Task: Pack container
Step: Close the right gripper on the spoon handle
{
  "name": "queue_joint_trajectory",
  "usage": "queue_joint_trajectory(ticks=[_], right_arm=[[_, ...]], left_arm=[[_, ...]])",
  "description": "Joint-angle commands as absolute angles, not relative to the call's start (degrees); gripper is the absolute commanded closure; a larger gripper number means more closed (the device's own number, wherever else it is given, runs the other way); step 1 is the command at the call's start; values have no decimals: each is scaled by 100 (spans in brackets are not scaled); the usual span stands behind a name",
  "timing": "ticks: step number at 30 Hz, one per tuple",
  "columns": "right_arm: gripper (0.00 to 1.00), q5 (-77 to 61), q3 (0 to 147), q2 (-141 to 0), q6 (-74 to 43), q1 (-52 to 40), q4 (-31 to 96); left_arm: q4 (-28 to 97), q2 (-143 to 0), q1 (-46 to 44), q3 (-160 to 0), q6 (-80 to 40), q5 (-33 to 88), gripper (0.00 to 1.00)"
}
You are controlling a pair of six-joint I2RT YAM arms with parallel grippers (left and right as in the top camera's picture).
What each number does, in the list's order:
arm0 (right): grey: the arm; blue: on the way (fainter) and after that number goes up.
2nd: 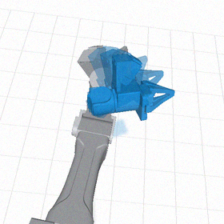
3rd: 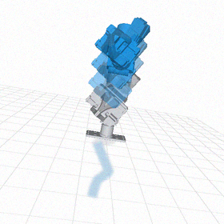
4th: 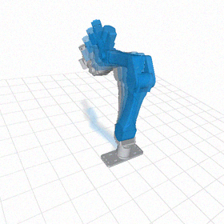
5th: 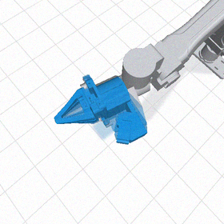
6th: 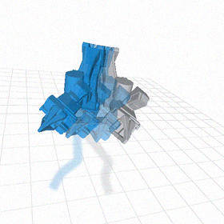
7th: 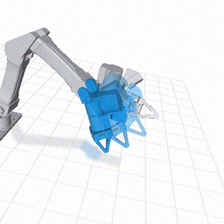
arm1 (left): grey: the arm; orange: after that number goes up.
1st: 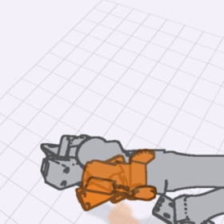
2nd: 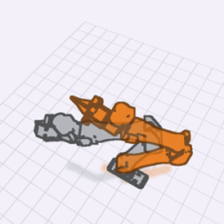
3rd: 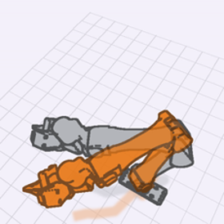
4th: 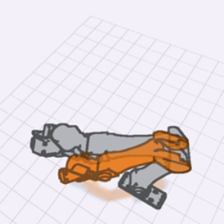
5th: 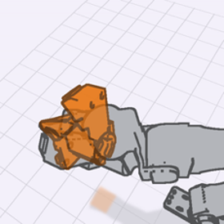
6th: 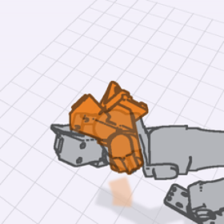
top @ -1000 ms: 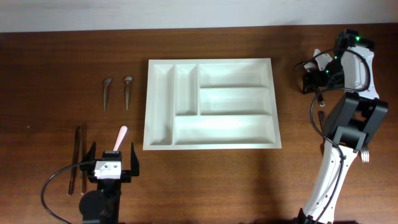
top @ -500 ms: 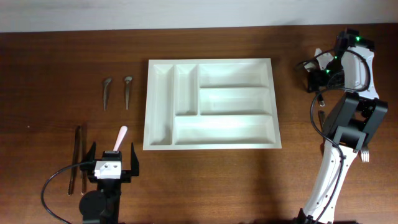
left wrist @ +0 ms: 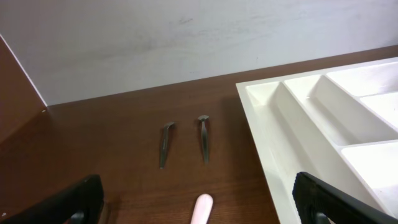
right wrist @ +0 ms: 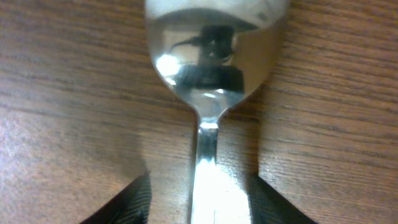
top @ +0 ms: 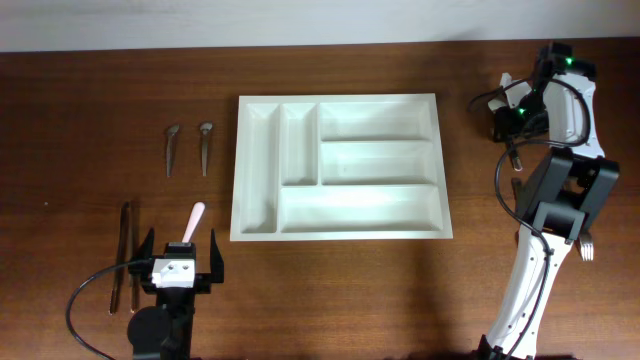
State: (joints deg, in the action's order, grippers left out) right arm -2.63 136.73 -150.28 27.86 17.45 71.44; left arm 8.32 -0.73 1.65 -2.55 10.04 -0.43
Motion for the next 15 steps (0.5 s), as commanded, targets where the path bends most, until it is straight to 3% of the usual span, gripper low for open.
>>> queue_joint_trajectory(ticks=[1, 2, 5, 10, 15], right_arm=[[52, -425, 13592, -15415, 2829, 1678, 7153], [53, -425, 13592, -15415, 2829, 1678, 7153], [69, -425, 13592, -15415, 2829, 1678, 7153], [71, -395, 13592, -15415, 2829, 1678, 7153], [86, -377, 13592, -15415, 2827, 1678, 7153]], left_arm=[[819, -30, 193, -222, 954, 21, 1], [819, -30, 193, -222, 954, 23, 1], [819, -30, 193, -222, 954, 21, 1], [819, -30, 193, -222, 954, 21, 1], [819, -30, 193, -222, 954, 21, 1]])
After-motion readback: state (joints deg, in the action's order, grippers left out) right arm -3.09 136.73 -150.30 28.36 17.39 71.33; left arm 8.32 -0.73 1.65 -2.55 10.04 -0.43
